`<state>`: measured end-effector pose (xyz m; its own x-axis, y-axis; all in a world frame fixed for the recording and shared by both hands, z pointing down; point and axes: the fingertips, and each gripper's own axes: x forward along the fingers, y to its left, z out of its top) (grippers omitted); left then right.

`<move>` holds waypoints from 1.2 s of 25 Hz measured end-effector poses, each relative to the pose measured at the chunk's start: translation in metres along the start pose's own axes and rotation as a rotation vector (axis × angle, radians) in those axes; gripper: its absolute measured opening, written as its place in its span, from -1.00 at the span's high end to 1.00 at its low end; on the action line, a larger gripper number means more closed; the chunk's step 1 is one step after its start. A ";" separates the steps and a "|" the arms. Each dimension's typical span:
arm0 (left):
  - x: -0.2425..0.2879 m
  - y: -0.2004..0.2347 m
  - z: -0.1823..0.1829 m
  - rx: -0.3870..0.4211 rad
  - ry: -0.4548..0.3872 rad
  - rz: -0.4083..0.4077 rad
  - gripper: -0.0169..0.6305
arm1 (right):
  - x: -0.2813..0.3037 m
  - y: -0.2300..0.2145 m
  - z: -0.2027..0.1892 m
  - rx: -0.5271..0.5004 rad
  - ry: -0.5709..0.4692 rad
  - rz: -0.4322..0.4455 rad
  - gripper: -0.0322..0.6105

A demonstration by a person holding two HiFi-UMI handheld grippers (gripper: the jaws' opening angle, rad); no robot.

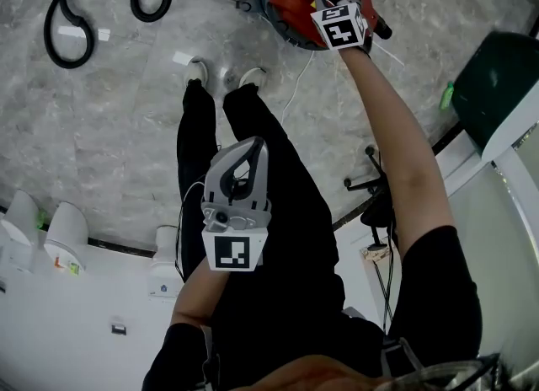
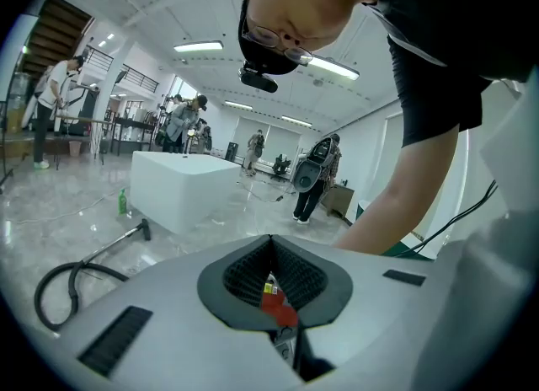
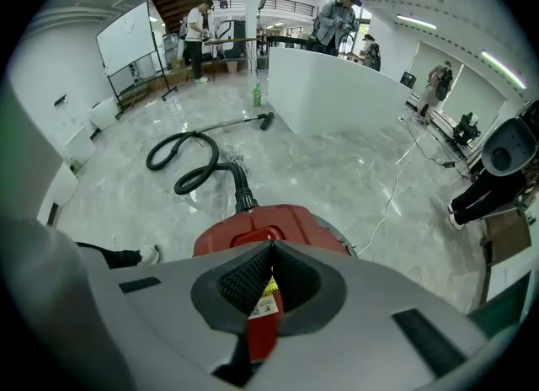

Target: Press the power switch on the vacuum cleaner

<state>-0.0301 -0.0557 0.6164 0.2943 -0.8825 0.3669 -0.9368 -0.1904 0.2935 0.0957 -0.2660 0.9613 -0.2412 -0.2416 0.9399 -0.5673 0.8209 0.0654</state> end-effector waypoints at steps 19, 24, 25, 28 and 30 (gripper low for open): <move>0.003 0.012 -0.022 -0.058 0.046 0.001 0.89 | 0.017 -0.004 0.000 -0.153 0.119 -0.021 0.85; 0.000 0.014 -0.020 -0.057 0.035 0.001 0.89 | 0.017 -0.005 -0.002 -0.178 0.105 -0.042 0.85; -0.002 0.016 -0.019 -0.059 0.032 0.004 0.89 | 0.016 -0.005 -0.002 -0.186 0.100 -0.050 0.85; -0.005 0.024 -0.017 -0.075 0.033 0.018 0.89 | 0.015 -0.002 -0.002 -0.202 0.084 -0.075 0.85; -0.008 0.026 -0.015 -0.080 0.035 0.020 0.89 | 0.012 0.000 -0.001 -0.185 0.068 -0.093 0.85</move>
<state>-0.0539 -0.0477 0.6342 0.2830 -0.8702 0.4034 -0.9251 -0.1365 0.3544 0.0937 -0.2679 0.9734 -0.1370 -0.2900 0.9472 -0.4291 0.8792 0.2071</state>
